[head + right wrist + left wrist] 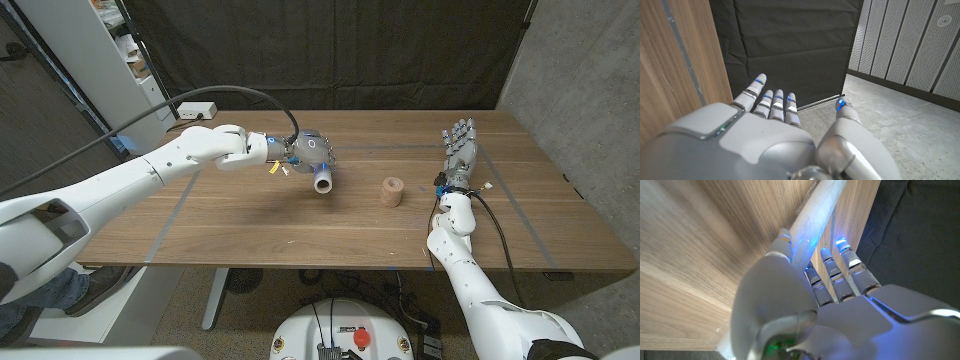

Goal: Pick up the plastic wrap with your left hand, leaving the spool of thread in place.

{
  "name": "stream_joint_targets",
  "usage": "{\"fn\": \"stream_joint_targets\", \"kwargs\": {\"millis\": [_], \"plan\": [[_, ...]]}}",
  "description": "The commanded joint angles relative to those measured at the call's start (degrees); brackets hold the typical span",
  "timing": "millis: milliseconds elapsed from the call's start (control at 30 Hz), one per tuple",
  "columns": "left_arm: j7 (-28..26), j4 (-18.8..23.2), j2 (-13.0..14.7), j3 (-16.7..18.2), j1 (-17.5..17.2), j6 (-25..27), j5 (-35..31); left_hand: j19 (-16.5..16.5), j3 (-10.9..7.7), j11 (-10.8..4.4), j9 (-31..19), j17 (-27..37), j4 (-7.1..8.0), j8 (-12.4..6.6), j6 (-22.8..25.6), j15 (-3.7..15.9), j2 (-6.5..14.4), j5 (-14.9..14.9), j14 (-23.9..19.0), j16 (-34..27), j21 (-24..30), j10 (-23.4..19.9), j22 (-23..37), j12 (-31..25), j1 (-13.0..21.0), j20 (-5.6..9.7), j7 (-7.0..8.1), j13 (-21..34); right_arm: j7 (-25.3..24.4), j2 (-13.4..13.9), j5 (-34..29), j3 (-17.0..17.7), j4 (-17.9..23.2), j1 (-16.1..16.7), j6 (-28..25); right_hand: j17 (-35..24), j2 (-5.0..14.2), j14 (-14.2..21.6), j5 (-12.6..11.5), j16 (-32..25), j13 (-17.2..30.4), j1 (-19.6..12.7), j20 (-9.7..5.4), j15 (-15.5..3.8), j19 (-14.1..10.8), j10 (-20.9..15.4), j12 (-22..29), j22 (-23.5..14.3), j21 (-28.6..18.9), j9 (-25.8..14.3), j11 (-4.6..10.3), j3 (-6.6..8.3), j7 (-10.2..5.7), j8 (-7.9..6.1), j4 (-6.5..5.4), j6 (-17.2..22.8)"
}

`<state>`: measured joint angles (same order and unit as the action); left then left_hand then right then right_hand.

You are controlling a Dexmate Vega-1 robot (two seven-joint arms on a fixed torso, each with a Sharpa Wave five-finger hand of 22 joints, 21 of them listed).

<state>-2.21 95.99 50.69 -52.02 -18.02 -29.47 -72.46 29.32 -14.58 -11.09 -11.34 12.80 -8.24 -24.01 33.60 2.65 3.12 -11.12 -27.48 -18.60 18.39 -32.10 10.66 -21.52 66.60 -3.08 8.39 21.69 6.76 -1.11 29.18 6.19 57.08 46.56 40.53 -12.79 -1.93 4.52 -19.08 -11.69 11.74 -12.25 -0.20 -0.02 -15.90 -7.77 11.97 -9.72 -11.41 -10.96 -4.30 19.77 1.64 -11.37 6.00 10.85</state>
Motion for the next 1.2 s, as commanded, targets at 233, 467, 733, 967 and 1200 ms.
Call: {"fn": "stream_joint_targets", "kwargs": {"millis": [233, 467, 733, 967, 1200], "plan": [[-0.3, 1.6, -0.4, 0.8, 0.5, 2.3, -0.7, 0.1, -0.01, -0.46, -0.2, 0.1, 0.03, -0.48, 1.7, 5.94, 0.6, 0.0, -0.6, -0.1, -0.3, -0.6, 0.0, -0.3, -0.1, 0.03, -0.09, 0.4, 0.4, 0.0, 0.3, 0.5, 0.3, -0.1, 0.0, -0.1, 0.43, 0.5, -0.3, -0.5, -0.1, 0.3, 0.08, 0.13, -0.4, -0.3, -0.2, -0.2, 0.2, 0.0, 0.14, -0.19, 0.06, -0.03, -0.14, 0.5], [0.0, 2.4, -0.4, 1.1, 0.5, 3.0, -0.7, 0.1, -0.04, -0.51, -0.2, 0.2, 0.01, -0.5, 1.9, 5.99, 0.6, 0.0, -0.7, -0.1, -0.3, -0.8, 0.0, -0.3, 0.0, 0.02, -0.06, 0.5, 0.5, 0.2, 0.6, 0.7, 1.0, 0.2, -0.3, -0.1, 0.44, 0.4, -0.4, -0.5, -0.1, 0.3, 0.06, 0.18, -0.4, -0.3, -0.2, -0.2, 0.2, 0.0, 0.03, -0.21, 0.04, -0.03, -0.13, 0.5], [1.1, 4.4, 0.5, 2.2, -0.3, 3.9, 0.2, 0.1, -0.07, -0.53, -0.2, 0.1, 0.01, -0.53, 2.0, 5.98, 0.7, 0.1, -0.8, 0.0, -0.4, -0.8, 0.0, -0.2, -0.1, 0.01, 0.01, 0.7, 0.5, 0.4, 0.7, 0.8, 2.0, 0.6, -0.5, -0.1, 0.45, 0.5, -0.4, -0.5, -0.1, 0.3, 0.05, 0.11, -0.4, -0.4, -0.2, -0.2, 0.2, 0.0, 0.09, -0.23, 0.1, -0.04, -0.11, 0.5], [2.4, 6.3, 1.0, 3.4, -1.3, 5.0, 0.9, 0.1, -0.09, -0.52, -0.2, 0.1, 0.0, -0.53, 2.1, 6.0, 0.7, 0.1, -1.0, 0.0, -0.4, -1.2, 0.0, -0.3, -0.1, 0.02, 0.02, 0.8, 0.8, 0.5, 0.9, 0.8, 2.4, 0.7, -0.8, -0.1, 0.46, 0.5, -0.4, -0.5, -0.1, 0.3, 0.07, 0.14, -0.4, -0.4, -0.2, -0.2, 0.3, 0.0, 0.08, -0.25, 0.15, -0.06, -0.1, 0.6], [3.7, 8.6, 1.8, 4.5, -1.9, 5.3, 0.8, 0.0, -0.1, -0.54, -0.2, 0.1, 0.05, -0.56, 2.3, 6.04, 0.7, 0.1, -1.0, 0.0, -0.5, -1.1, 0.0, -0.2, -0.2, 0.13, -0.09, 1.0, 1.0, 0.7, 0.8, 0.7, 2.9, 0.8, -1.3, -0.1, 0.48, 0.5, -0.4, -0.5, -0.1, 0.4, 0.07, 0.16, -0.4, -0.5, -0.2, -0.2, 0.3, 0.0, -0.03, -0.26, 0.2, -0.07, -0.09, 0.6]]}}
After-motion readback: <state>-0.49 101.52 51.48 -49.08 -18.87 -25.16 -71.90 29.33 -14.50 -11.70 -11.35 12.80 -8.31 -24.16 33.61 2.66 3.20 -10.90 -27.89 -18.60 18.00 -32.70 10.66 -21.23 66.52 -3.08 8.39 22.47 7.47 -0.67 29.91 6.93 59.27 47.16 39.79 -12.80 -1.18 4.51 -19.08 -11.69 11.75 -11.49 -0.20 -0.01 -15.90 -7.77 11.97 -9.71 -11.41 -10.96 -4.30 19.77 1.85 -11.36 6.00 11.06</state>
